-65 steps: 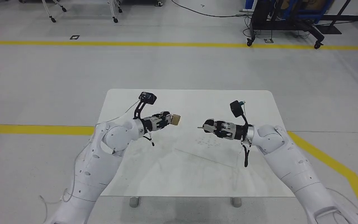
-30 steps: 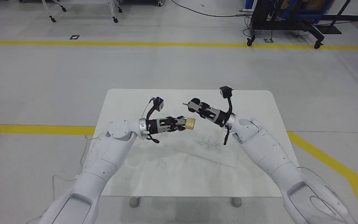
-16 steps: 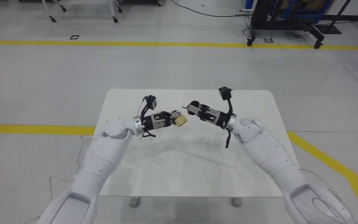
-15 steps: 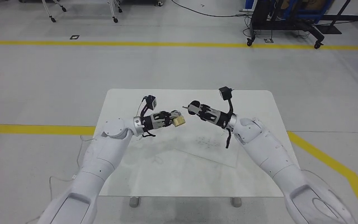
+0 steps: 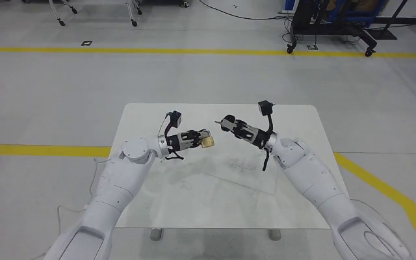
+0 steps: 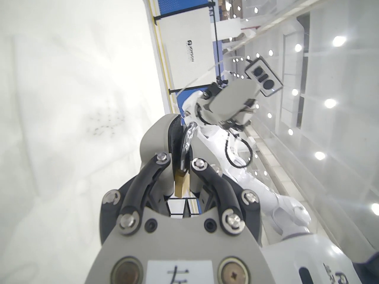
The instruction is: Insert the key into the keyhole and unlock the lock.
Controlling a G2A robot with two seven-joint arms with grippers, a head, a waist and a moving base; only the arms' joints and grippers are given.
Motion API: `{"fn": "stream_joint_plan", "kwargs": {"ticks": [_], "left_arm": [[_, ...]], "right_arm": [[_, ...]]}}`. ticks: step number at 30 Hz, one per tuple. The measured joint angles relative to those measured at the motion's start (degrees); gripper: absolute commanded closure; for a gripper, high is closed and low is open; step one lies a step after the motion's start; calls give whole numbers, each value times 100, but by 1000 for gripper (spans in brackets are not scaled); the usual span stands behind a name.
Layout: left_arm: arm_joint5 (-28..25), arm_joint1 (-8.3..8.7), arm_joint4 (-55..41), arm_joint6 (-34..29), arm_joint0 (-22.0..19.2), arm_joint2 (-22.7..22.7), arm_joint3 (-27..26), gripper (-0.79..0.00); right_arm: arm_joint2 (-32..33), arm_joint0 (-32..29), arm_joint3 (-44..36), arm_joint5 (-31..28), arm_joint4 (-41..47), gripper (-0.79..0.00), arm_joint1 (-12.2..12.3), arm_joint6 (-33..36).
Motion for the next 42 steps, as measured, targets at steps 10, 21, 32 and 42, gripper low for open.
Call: {"fn": "stream_joint_plan", "kwargs": {"ticks": [10,21,32,42], "left_arm": [[1305,-325,-1089,787,-493,346,223,0],[1274,-346,-1053,852,-513,389,291,0],[1072,-415,-929,1806,-356,349,197,0],[991,-427,-676,2207,-273,274,118,0]], "right_arm": [[573,-751,-274,879,1907,0,128,461],[620,-778,-314,941,1849,0,151,543],[906,-1450,-1789,3066,2157,0,241,447],[883,-2019,-3211,4873,1781,0,241,-291]]}}
